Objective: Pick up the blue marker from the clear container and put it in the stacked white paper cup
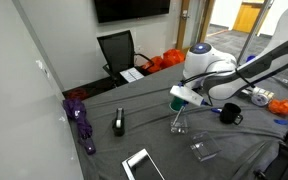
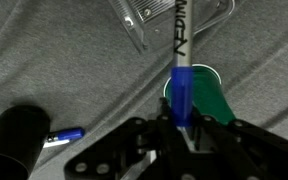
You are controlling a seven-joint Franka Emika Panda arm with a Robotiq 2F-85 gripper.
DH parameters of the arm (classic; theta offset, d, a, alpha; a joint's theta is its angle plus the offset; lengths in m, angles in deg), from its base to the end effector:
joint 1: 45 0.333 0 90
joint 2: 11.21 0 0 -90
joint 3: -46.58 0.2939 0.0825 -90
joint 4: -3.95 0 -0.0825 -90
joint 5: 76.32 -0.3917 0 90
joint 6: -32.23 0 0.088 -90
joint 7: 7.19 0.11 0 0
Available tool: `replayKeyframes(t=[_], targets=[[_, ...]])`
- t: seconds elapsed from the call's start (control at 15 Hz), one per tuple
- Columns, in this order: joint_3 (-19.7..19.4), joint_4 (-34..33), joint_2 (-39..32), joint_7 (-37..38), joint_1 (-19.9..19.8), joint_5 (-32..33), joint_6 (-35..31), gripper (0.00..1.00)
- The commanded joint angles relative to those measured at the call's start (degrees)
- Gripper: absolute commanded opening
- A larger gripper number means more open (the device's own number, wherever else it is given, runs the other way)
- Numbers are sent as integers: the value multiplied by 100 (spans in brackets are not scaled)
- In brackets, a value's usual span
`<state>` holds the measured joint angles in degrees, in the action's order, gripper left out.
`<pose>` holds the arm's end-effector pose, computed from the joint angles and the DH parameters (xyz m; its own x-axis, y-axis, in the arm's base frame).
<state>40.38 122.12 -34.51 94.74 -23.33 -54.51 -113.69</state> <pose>0.5737 0.1632 0.2131 0.3487 -0.9006 0.2595 -0.9207 -0.3809 -0.0850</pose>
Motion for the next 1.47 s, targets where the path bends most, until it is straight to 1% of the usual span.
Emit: replayKeyframes(t=[0.0,0.53,0.73,1.0,1.2,1.27,1.33,1.4], targets=[[51,222,399,29,-49,246,275,4],[120,494,1165,-51,-340,767,514,4],[143,451,1262,-44,-513,1040,576,4],[153,297,1245,-101,-745,1292,833,4],[184,228,1245,-333,-966,1117,895,4],[207,231,1148,-94,-921,1221,759,4],[206,224,1148,-111,-963,1219,755,17],[216,224,1145,-110,-980,1217,753,17]])
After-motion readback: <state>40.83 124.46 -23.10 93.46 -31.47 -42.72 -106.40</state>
